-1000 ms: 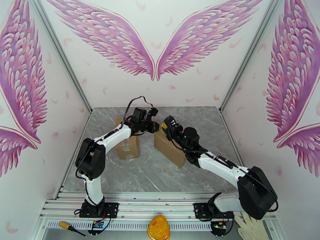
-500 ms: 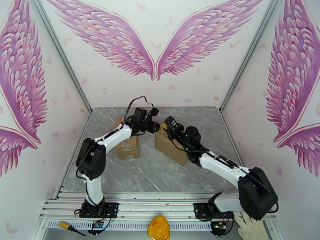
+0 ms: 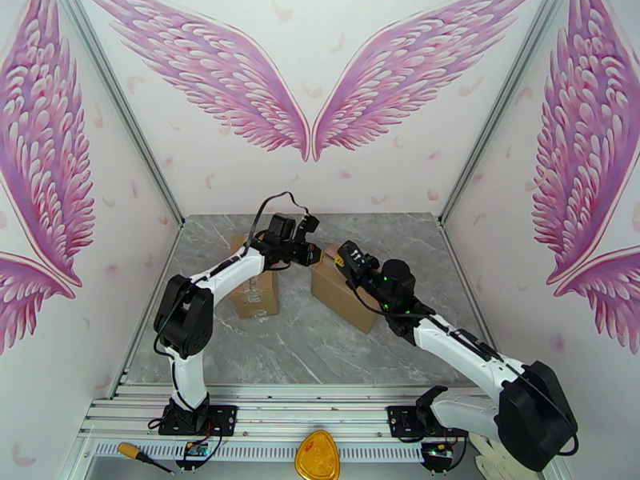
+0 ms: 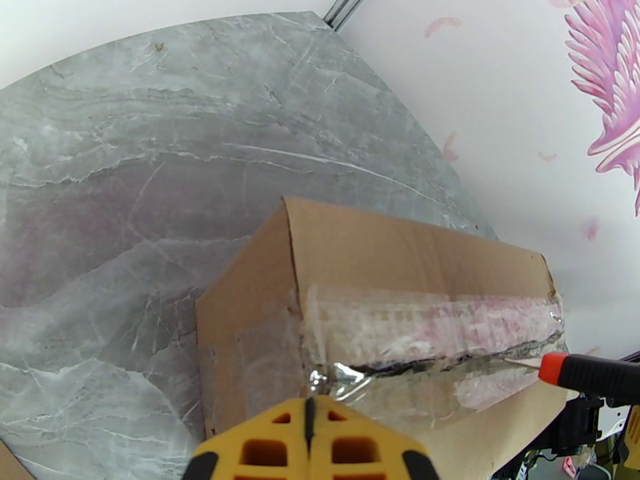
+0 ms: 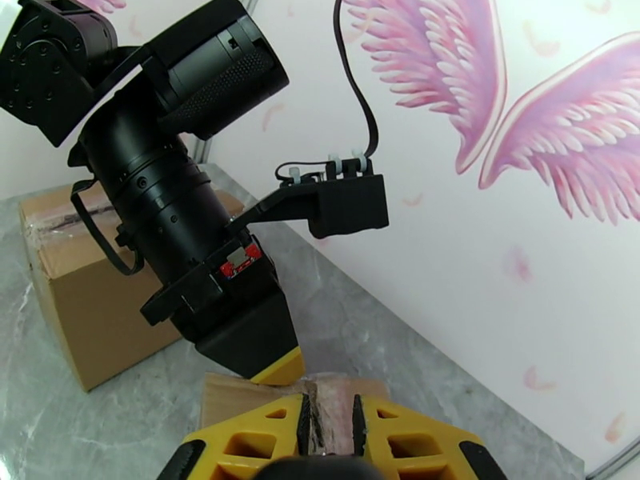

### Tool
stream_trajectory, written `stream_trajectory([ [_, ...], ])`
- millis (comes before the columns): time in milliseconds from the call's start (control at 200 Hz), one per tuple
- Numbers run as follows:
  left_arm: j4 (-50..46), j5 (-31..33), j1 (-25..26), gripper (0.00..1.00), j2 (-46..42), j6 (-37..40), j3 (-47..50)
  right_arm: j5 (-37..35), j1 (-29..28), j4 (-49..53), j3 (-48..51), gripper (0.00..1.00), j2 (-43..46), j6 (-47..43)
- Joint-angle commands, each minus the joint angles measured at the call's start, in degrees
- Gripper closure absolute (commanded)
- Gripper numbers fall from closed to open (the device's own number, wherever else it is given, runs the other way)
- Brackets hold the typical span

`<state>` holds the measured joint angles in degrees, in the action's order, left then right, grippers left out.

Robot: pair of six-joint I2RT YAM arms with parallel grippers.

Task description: Unpack the express box

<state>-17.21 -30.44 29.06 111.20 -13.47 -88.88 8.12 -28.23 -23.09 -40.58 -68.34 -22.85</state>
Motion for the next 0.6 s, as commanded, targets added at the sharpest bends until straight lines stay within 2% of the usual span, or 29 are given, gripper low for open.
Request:
stream_trajectory([
  [0,-5.4,4.5,-1.7,1.0,2.3,1.2,-1.2,-1.8,0.8,4.5,1.8,1.0,2.9,-1.0],
  [445,-7.2,5.6,-3.2,1.0,2.2,2.4,-4.1,-5.0,1.1,9.4,5.8,1.0,12.6,0.8],
  [595,-7.5,5.5,-3.4,1.0,0.6,2.1,-5.0,-3.7,1.0,8.2,6.1,1.0,12.3,2.8],
])
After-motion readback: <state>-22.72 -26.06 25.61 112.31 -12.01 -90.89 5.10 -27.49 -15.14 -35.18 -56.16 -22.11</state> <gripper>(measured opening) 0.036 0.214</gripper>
